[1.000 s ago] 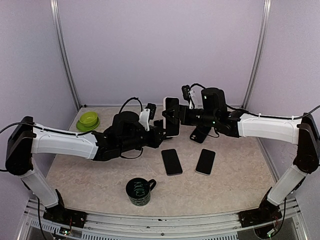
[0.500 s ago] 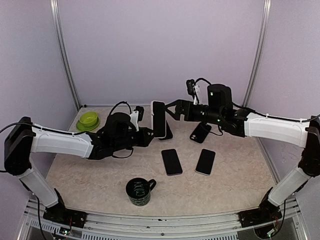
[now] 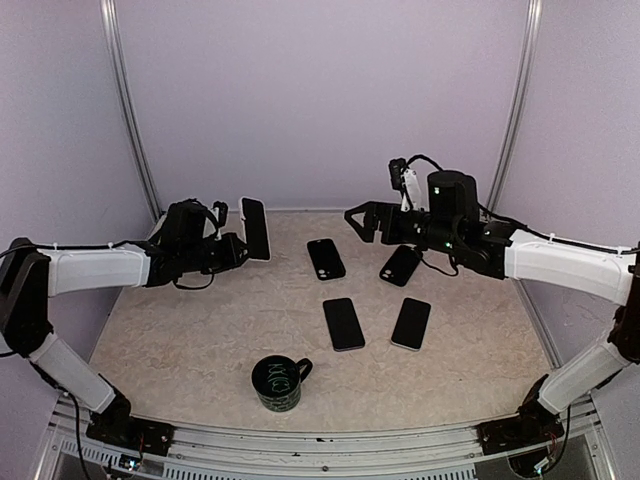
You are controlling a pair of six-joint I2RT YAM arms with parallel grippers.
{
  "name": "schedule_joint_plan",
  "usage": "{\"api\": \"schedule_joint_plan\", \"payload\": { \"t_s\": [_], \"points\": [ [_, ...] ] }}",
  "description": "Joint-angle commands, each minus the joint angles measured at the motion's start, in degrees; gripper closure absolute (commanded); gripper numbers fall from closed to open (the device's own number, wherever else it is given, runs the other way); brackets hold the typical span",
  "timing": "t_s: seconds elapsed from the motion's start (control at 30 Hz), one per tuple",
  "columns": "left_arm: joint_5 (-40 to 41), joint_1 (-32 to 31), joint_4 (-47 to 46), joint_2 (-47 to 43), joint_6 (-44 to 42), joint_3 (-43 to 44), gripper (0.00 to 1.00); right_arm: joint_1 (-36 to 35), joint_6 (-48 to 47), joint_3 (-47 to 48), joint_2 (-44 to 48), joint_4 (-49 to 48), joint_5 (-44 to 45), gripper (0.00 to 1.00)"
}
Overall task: Put the phone into the phone case
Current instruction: Place the phone with the phone case at the center of the board.
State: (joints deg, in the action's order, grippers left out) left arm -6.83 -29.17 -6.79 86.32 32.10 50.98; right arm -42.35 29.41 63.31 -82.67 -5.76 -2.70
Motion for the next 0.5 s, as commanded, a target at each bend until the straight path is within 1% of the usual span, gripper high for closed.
{"api": "schedule_joint_plan", "payload": {
  "t_s": [0.0,0.1,0.23,0.33,0.47],
  "points": [
    [-11.05,6.38,5.00,2.60,-1.46,4.80,1.00,0.29,-2.26,-3.08,2.74,1.66,2.26,0.00],
    [-13.62,9.06,9.93,4.62,-4.25,7.91,1.00,0.25,-2.68,-5.37,3.98,0.86,3.75,0.00],
    [-18.98,12.60,14.90,10.05,-6.54,12.10,1.00,0.28,-3.10,-7.54,4.87,0.96,4.19,0.00],
    [-19.49,14.42,16.45,12.88,-7.76,13.64,1.00,0.26,-3.68,-8.65,5.75,1.76,4.24,0.00],
    [-19.94,16.22,20.65,17.12,-10.12,17.73,1.00,0.29,-4.07,-10.88,7.39,1.36,4.76,0.00]
  ]
}}
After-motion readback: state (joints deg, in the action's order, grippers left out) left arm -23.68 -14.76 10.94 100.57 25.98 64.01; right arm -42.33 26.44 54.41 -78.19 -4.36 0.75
